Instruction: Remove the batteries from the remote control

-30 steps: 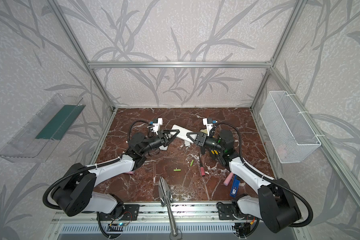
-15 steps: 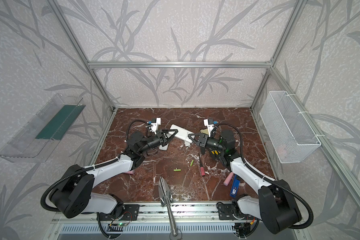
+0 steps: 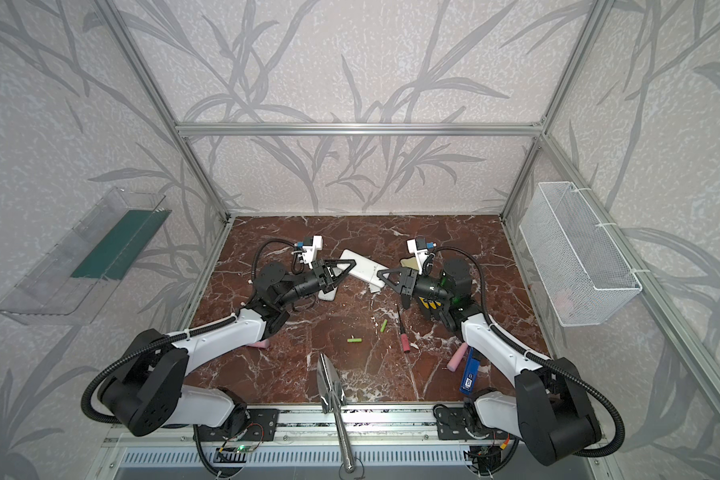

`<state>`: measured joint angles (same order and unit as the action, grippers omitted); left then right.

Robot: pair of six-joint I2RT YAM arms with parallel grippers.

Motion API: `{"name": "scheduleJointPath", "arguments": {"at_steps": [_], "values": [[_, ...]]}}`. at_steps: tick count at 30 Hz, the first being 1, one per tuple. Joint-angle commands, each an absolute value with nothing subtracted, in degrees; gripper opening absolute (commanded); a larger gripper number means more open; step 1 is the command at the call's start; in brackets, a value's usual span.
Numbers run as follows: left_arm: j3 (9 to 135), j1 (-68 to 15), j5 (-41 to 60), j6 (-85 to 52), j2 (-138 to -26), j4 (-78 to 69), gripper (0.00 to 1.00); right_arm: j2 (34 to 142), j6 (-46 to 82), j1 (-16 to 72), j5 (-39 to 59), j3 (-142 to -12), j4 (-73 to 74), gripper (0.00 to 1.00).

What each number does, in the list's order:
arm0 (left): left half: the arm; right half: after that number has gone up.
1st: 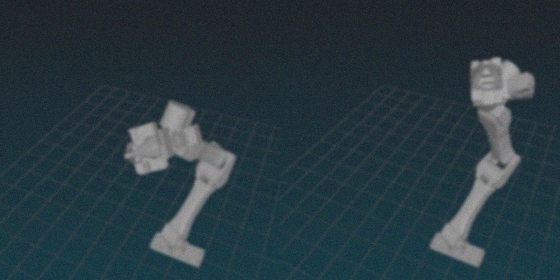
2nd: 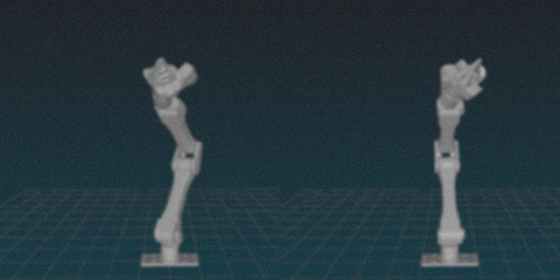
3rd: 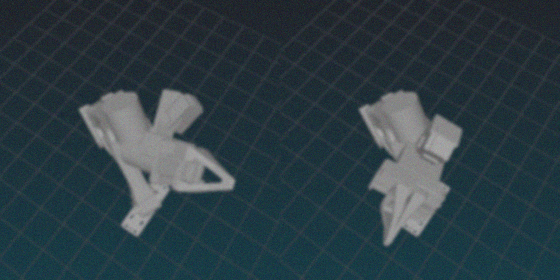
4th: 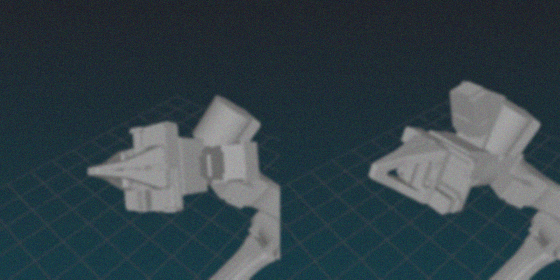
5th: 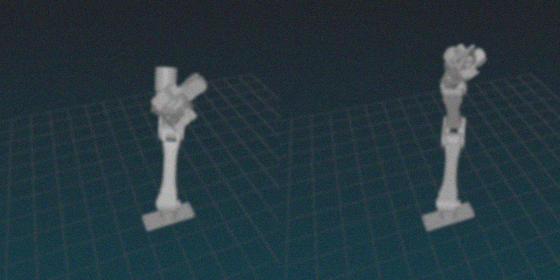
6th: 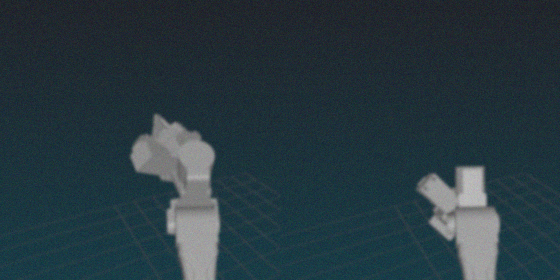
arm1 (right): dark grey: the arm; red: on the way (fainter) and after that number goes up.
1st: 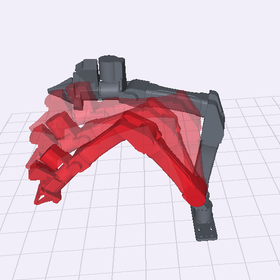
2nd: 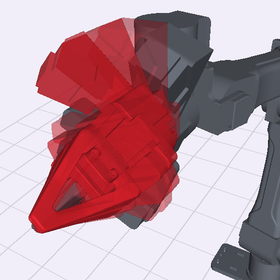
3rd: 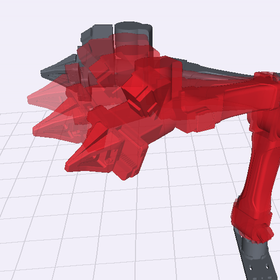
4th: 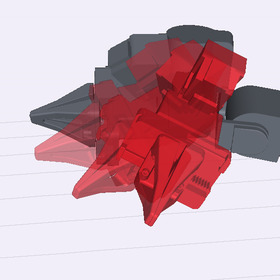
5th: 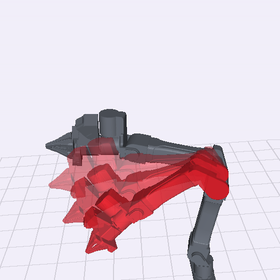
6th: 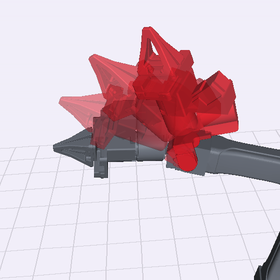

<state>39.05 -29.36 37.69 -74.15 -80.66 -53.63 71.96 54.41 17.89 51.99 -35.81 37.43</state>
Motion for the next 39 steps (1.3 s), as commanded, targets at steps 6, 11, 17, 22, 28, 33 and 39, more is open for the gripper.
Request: {"name": "scheduleJointPath", "arguments": {"at_steps": [6, 11, 17, 22, 28, 33, 39], "values": [[41.5, -29.6, 39.0, -73.8, -79.6, -61.5, 0.00, 76.2, 56.3, 21.1, 52.5, -39.1, 39.4, 0.42], [41.3, -29.6, 39.0, -73.4, -79.8, -61.9, 0.00, 79.7, 62.7, 21.3, 53.4, -38.4, 50.0, 0.40], [41.7, -29.5, 39.0, -74.5, -80.4, -64.1, 0.00, 81.2, 62.8, 21.3, 53.7, -37.6, 50.9, 0.31], [41.7, -28.7, 38.9, -73.6, -78.3, -61.7, 0.00, 77.4, 56.0, 20.5, 52.8, -37.1, 39.5, 0.31], [42.5, -28.1, 38.1, -70.0, -75.3, -55.8, 0.00, 72.9, 51.0, 19.4, 52.5, -37.3, 30.6, 0.33], [42.6, -27.9, 38.4, -70.7, -75.3, -56.9, 0.00, 72.2, 50.4, 19.3, 53.3, -37.3, 30.2, 0.34], [42.3, -27.7, 38.8, -71.0, -75.1, -57.5, 0.00, 71.7, 50.2, 19.2, 53.4, -37.2, 30.4, 0.35]]}}
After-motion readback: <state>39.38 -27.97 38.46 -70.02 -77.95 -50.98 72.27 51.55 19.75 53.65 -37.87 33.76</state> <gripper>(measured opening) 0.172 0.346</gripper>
